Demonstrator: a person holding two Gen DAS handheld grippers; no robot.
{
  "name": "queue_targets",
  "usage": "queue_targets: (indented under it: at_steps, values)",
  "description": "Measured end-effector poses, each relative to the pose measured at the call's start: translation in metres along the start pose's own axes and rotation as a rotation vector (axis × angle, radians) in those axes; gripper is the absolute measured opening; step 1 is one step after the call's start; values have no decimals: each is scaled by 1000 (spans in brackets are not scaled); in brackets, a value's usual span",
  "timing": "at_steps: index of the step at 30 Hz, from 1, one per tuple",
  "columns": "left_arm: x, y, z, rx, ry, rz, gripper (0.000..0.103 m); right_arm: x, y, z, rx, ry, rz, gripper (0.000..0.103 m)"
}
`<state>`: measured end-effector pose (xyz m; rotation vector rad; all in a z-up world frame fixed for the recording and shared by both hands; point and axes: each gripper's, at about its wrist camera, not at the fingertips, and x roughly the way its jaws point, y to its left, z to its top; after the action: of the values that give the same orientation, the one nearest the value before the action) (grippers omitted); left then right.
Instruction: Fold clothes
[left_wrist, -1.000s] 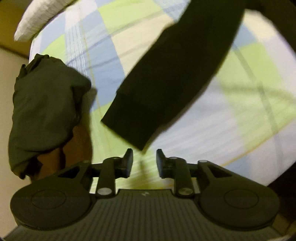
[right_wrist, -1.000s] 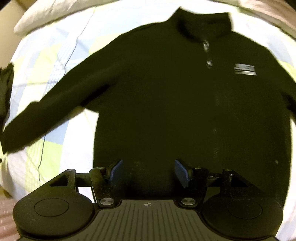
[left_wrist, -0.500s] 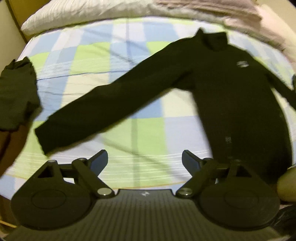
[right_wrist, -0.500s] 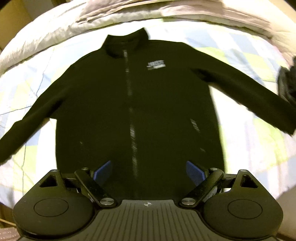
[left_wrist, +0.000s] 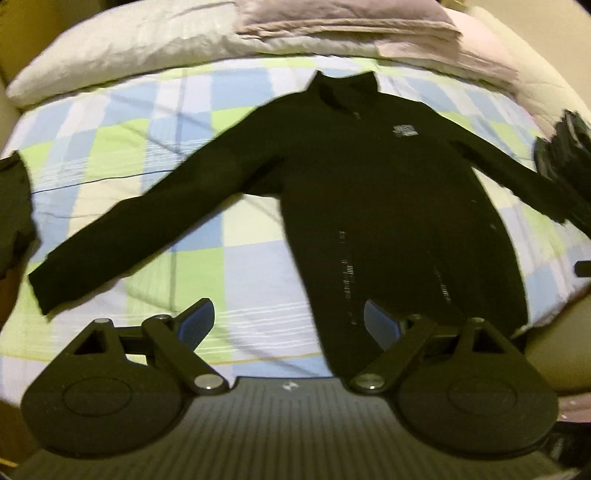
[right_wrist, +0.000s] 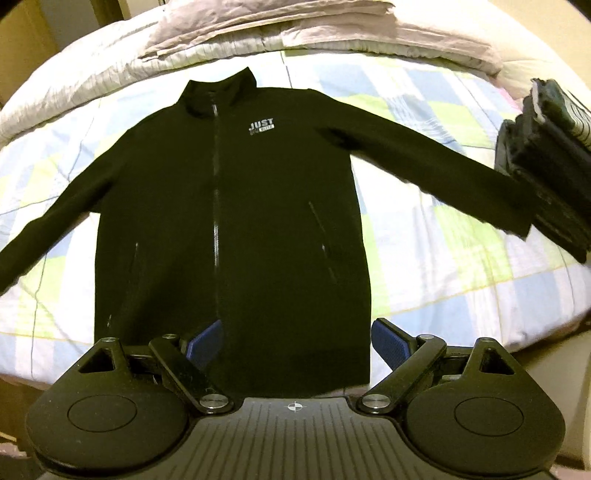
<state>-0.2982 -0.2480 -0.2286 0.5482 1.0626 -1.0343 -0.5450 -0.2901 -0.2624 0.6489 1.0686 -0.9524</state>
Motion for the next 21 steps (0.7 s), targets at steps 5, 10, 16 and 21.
queue_targets:
  at_steps: [5, 10, 16, 21]
  values:
    - [-2, 7, 8, 46, -13, -33, 86, -6, 21, -16, 45, -2, -14, 90]
    - [-5, 27, 3, 13, -39, -77, 86, -9, 53, -28, 19, -6, -10, 90]
    - [-9, 48, -11, 36, -40, -53, 86, -8, 82, -32, 4, -1, -8, 90]
    - [-6, 61, -13, 16, -8, -58, 86, -11, 101, -34, -7, -3, -15, 90]
